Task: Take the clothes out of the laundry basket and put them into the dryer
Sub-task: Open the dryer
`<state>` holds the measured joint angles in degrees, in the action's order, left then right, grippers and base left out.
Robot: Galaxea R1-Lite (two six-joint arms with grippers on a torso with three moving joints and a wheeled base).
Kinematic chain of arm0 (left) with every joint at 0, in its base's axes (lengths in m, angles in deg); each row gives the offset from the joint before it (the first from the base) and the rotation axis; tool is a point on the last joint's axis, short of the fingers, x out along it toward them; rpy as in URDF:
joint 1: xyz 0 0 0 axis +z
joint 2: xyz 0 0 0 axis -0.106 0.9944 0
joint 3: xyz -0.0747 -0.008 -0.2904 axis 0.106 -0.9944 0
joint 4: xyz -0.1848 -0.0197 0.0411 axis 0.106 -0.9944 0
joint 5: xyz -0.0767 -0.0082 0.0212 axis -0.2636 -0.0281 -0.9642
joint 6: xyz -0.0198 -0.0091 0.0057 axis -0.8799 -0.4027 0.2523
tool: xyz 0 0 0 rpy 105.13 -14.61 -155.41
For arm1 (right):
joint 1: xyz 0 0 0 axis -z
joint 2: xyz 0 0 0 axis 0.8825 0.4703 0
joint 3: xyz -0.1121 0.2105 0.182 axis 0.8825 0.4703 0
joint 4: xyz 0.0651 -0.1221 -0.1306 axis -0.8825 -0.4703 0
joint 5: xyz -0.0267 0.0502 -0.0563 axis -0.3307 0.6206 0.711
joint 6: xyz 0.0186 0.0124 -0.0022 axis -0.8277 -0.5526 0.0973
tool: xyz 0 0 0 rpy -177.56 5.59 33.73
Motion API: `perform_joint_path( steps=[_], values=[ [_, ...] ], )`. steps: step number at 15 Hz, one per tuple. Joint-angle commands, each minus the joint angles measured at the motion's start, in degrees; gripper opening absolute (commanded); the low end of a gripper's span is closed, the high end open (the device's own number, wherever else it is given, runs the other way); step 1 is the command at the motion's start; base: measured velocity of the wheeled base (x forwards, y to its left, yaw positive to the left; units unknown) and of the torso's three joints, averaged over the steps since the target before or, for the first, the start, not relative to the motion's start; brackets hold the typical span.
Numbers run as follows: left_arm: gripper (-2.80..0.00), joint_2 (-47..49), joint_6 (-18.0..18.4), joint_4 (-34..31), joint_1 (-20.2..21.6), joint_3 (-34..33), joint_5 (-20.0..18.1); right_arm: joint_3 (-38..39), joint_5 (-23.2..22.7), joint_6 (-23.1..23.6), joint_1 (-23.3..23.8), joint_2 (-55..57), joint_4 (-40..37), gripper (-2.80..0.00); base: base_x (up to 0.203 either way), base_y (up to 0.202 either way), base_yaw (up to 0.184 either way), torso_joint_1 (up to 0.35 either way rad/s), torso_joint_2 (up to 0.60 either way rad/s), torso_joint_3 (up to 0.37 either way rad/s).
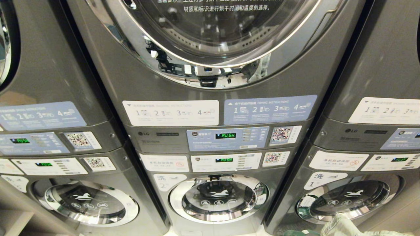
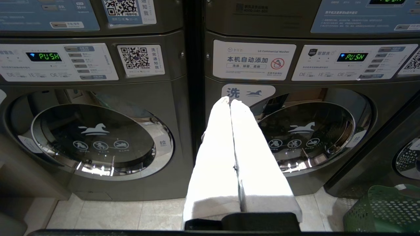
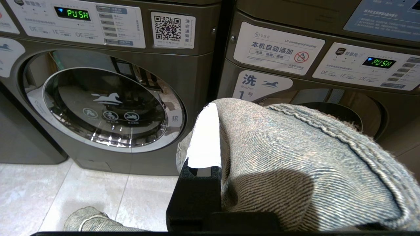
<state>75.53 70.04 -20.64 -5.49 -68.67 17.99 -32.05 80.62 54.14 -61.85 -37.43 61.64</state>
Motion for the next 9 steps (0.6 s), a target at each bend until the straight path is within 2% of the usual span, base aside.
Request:
perform_joint_path(
  steps=[1,9],
  values=[
    [-2.80,0.0,0.0,0.0,0.0,0.0,0.0,0.0,0.0,0.0,0.0,0.1,-0.1,-2.80,0.000,0.000,0.000,0.071,-0.13,-0.056],
    [-2.80,0.0,0.0,0.0,0.0,0.0,0.1,0.0,0.0,0.2,0.0,0.1,-0.1,-2.80,0.000,0.000,0.000,0.067,-0.12,-0.059]
  ],
)
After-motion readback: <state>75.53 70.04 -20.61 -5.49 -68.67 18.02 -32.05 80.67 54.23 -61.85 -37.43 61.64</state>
